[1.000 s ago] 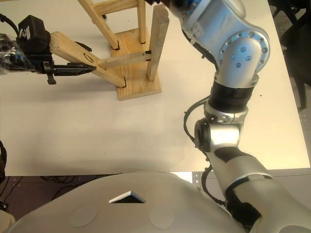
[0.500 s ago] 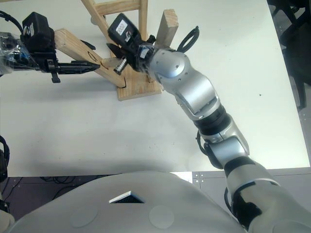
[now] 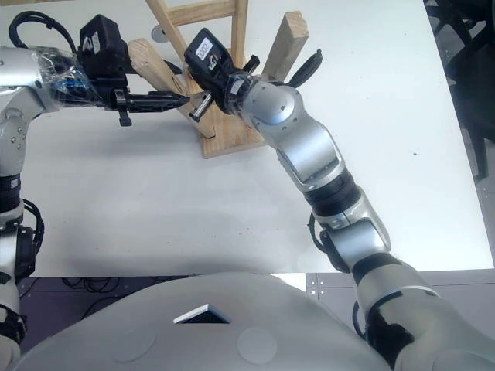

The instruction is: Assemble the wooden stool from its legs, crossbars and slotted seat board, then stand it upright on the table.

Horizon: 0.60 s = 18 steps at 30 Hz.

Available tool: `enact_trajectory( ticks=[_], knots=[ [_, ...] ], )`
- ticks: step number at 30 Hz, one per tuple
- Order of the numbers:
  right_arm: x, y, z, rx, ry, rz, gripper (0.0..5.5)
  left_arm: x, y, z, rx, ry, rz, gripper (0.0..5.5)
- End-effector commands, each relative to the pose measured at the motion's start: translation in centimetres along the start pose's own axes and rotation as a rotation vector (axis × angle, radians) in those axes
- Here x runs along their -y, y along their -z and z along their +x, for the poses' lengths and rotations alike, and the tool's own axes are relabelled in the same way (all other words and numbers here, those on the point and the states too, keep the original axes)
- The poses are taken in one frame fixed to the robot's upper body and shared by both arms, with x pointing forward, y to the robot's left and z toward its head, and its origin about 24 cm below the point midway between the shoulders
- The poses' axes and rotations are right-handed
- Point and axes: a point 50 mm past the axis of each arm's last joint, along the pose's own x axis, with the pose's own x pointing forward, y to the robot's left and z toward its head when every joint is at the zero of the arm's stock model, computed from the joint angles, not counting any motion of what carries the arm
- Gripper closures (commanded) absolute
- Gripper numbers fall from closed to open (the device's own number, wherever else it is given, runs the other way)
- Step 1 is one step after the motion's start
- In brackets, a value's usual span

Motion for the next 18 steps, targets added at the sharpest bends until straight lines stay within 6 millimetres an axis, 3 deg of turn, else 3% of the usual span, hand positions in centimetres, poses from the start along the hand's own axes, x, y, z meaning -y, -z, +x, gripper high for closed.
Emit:
enact_trajectory(
  ticks=[1,5,7,11,14,18],
  knots=[
    [1.6,-1.5,-0.2,0.062,0.000,0.286,5.50,0.1,2.0,-0.4,-0.030,-0.009,-0.058,3.06],
    [3.5,-5.7,-1.4,0.230,-0.069,0.461,5.50,-0.3,1.9,-0.8,0.040,-0.059,-0.051,2.56],
    [3.9,-7.3,-2.1,0.305,-0.134,0.553,5.50,-0.3,1.6,-1.1,0.082,-0.070,-0.059,2.56],
    [4.9,-12.6,-5.0,0.554,-0.346,0.758,5.50,-0.1,1.6,-2.0,0.142,-0.116,-0.100,2.56],
    [8.9,-16.0,-8.4,0.768,-0.245,0.786,5.50,0.2,2.1,-2.6,0.177,-0.169,-0.143,2.56],
    [15.9,-15.3,-12.6,0.933,0.051,0.824,5.50,1.9,3.1,-3.7,0.262,-0.204,-0.256,2.69]
  ],
)
